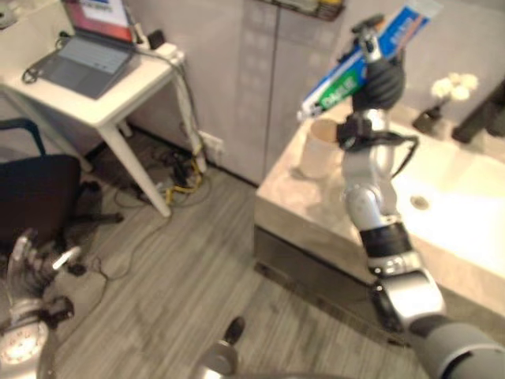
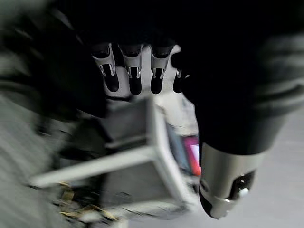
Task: Put brush and paste in cup on sink, flatten towel.
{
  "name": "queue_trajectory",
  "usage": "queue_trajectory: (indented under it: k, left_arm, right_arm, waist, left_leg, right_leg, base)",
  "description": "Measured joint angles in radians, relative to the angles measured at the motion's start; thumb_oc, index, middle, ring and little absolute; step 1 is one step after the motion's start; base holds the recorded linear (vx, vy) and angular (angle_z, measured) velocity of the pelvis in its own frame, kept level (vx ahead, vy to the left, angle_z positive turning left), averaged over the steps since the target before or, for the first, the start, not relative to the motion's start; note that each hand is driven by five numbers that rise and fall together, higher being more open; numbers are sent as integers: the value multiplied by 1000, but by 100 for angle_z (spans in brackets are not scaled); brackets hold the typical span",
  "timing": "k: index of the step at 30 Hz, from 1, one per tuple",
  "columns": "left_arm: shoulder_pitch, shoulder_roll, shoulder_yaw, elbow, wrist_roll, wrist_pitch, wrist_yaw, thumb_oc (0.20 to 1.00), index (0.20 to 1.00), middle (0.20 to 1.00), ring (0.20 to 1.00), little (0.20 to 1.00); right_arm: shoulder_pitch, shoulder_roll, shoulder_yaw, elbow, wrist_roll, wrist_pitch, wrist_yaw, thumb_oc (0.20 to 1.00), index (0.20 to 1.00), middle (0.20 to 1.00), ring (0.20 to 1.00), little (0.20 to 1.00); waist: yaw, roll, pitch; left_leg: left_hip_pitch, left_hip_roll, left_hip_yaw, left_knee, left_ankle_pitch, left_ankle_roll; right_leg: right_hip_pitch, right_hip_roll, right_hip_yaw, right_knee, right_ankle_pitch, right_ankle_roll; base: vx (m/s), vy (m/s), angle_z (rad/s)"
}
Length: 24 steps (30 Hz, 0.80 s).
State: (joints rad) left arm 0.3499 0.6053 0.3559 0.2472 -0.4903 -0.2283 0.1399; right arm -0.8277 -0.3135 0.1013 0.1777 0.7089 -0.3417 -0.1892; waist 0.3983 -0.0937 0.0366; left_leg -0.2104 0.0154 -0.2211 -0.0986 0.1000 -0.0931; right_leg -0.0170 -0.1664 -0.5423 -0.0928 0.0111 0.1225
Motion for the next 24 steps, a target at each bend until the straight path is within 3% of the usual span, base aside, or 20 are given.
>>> queue_trajectory:
  k: [15, 24]
  left_arm:
    - [-24, -3, -44, -6, -2, 17, -60, 1000, 1000, 1000, 1000, 1000]
    - [-21, -9, -65, -11, -2, 18, -65, 1000, 1000, 1000, 1000, 1000]
  right_arm:
    - [0, -61, 3, 0, -122, 40, -31, 200, 200, 200, 200, 200]
    - [-15, -85, 30, 43, -184, 52, -56, 200, 200, 200, 200, 200]
  waist:
    - [1, -40, 21]
    - [-2, -42, 22]
  left_leg:
    - [-33, -7, 3, 13, 0, 1]
    - [-24, 2, 39, 14, 0, 1]
  right_leg:
    - [-31, -6, 10, 0, -1, 11]
    - [-42, -6, 51, 0, 14, 5]
  base:
    - [16, 31, 0]
    - [-22, 16, -13]
